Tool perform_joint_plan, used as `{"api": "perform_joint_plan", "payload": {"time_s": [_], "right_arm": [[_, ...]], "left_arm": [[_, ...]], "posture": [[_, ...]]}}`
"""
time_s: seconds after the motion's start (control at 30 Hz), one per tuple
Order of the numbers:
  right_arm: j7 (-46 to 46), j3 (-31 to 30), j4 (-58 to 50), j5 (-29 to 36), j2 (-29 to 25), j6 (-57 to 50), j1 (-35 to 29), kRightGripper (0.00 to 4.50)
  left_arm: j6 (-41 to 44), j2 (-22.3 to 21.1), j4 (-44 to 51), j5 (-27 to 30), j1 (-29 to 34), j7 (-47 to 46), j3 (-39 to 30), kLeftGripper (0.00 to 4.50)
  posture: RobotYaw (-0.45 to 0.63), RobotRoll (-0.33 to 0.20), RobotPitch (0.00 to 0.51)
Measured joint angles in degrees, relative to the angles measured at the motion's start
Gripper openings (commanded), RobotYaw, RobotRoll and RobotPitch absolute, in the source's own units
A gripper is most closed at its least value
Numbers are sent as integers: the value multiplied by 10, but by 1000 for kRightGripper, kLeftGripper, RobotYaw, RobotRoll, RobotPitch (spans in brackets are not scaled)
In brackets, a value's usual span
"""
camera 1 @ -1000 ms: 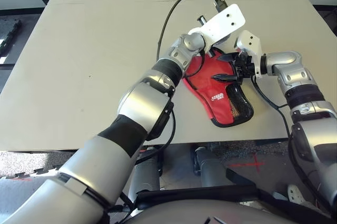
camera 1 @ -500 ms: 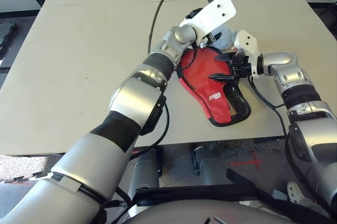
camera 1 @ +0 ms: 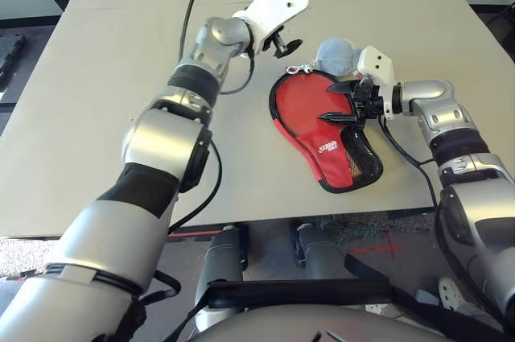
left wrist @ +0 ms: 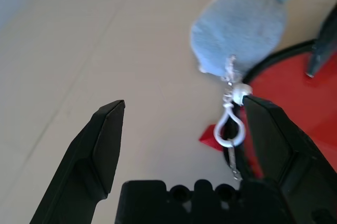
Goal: Store the ping-pong paddle in its case and zip it.
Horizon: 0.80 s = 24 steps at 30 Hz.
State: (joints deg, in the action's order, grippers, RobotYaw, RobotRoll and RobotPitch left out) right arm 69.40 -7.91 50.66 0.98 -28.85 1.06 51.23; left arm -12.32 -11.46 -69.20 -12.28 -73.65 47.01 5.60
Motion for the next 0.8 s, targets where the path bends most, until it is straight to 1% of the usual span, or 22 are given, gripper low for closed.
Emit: {"api": "perform_joint_plan", "payload": {"time_s": [0.1, 0.17, 0.37, 0.5, 0.6, 0.8], "right_arm": [[0, -1, 4, 0, 0, 1, 2, 4500], [0, -1, 9, 0, 0, 1, 4, 4500], [0, -4, 17, -1, -1, 2, 9, 4500], [1, -5, 21, -1, -1, 2, 11, 4500], [1, -5, 23, -2, -2, 3, 12, 4500], [1, -6, 25, -3, -4, 3, 13, 4500]], "left_arm": [[-6, -10, 66, 25, 59, 72, 2, 4480], [4, -11, 107, 34, 93, 97, 7, 4480], [50, -10, 217, 42, 159, 111, 27, 4480], [89, -6, 260, 43, 209, 116, 49, 4480], [111, -6, 281, 44, 223, 115, 57, 4480], [137, -1, 292, 46, 227, 101, 68, 4480]], "posture": [[-43, 0, 231], [-38, 0, 231], [-37, 0, 226], [-39, 0, 223], [-41, 0, 223], [-45, 0, 223]]}}
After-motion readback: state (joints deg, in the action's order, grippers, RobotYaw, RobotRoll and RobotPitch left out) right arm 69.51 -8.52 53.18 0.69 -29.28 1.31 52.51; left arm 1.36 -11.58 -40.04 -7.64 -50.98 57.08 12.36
